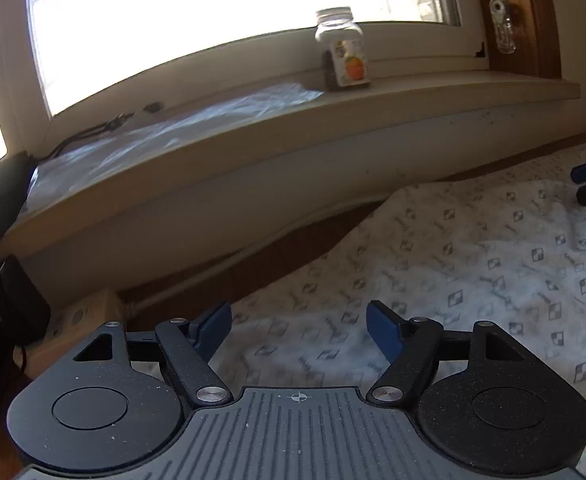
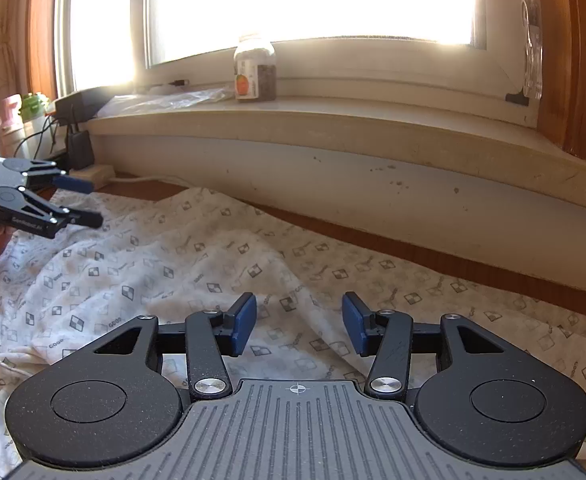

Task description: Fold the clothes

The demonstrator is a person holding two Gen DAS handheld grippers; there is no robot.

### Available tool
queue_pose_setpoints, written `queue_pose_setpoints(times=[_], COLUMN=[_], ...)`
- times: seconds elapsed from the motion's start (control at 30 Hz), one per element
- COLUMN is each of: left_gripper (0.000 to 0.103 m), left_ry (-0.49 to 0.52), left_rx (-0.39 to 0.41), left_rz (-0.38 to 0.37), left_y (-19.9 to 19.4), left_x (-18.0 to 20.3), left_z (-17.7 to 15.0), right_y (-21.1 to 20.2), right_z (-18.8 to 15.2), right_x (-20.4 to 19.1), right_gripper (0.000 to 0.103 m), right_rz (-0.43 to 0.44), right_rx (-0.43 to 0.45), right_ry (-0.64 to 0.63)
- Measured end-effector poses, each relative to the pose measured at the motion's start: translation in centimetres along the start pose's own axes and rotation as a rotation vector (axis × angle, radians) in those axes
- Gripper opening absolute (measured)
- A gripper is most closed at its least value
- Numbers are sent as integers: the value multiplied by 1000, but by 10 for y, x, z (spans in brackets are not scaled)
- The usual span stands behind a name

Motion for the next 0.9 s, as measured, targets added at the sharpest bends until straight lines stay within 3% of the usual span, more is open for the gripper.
queue_pose_setpoints(times=[0.17, 0.3, 0.4, 0.5, 0.6, 0.63, 0.67, 0.7, 0.77, 0.9], left_gripper=[79, 88, 90, 90, 90, 90, 90, 90, 90, 90], left_ry=[-73, -151, -197, -157, -126, -127, -128, -122, -88, 3], left_rx=[-42, -75, -85, -65, -16, 0, 16, 34, 60, 94], left_rz=[-13, -24, 6, 60, 30, 5, -20, -49, -102, -193], left_y=[-1, -2, -3, -4, -7, -8, -9, -10, -8, 5], left_x=[-19, -35, -46, -41, -15, -5, 5, 18, 52, 125], left_z=[-10, -17, -20, -15, 5, 14, 22, 30, 44, 65], right_y=[3, 4, 3, -7, -25, -31, -37, -43, -59, -103], right_z=[-1, -3, -3, 0, 5, 6, 8, 9, 11, -18], right_x=[-1, 0, 2, 13, 30, 36, 42, 47, 63, 125], right_gripper=[52, 52, 53, 53, 52, 46, 31, 26, 24, 25], right_rz=[-1, -9, -12, -23, -42, -49, -55, -61, -84, -197], right_rx=[-13, -24, -21, 3, 42, 55, 68, 81, 102, 75], right_ry=[5, 5, 9, 33, 71, 84, 97, 110, 130, 199])
Point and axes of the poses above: each gripper's, at about its wrist camera, not at the fingertips, and y roughly the way its jaws point, x to its right, z to its top, the point moved 8 cm from there along y, roughly the way its jaws point, and after that the axes turned 4 degrees about -y, right-handed, at the moved point
